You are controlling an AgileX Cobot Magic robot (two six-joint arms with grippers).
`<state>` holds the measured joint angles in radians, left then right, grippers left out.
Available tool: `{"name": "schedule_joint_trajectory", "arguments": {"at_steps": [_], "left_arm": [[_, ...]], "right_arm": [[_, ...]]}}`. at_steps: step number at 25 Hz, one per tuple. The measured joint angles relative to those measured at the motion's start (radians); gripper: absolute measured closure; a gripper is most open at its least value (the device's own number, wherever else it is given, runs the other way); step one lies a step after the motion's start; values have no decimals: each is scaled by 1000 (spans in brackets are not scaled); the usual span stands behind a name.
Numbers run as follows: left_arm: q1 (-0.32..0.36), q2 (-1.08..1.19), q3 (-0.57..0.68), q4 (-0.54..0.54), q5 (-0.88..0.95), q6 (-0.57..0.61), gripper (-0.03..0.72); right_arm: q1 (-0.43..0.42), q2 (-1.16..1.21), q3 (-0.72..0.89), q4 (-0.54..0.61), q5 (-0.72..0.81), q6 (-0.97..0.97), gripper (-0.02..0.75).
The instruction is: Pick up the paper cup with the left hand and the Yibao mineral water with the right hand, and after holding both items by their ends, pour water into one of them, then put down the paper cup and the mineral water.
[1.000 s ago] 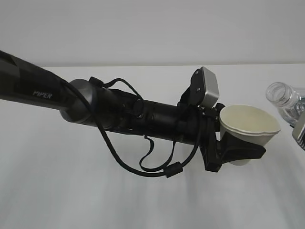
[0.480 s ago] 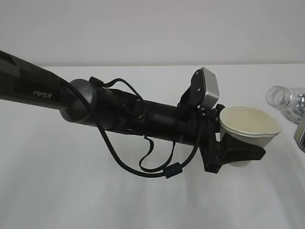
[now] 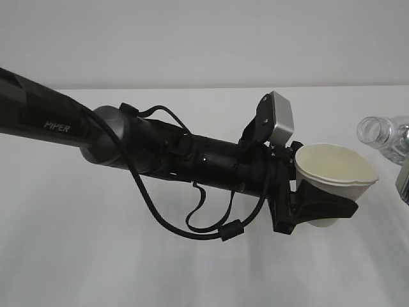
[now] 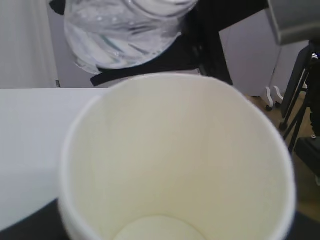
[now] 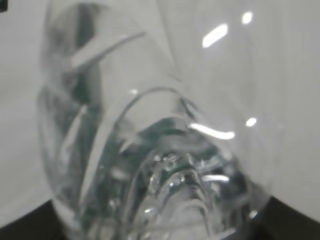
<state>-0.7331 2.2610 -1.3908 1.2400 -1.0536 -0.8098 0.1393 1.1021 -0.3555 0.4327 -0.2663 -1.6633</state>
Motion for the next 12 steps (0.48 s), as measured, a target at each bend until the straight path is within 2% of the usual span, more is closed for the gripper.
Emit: {"name": "schedule_joint_trajectory", "arguments": {"at_steps": [12], "left_arm": [[0,0,0,0,-9,-15,249]], "right_arm": [[0,0,0,11,-14,-91,293]]}}
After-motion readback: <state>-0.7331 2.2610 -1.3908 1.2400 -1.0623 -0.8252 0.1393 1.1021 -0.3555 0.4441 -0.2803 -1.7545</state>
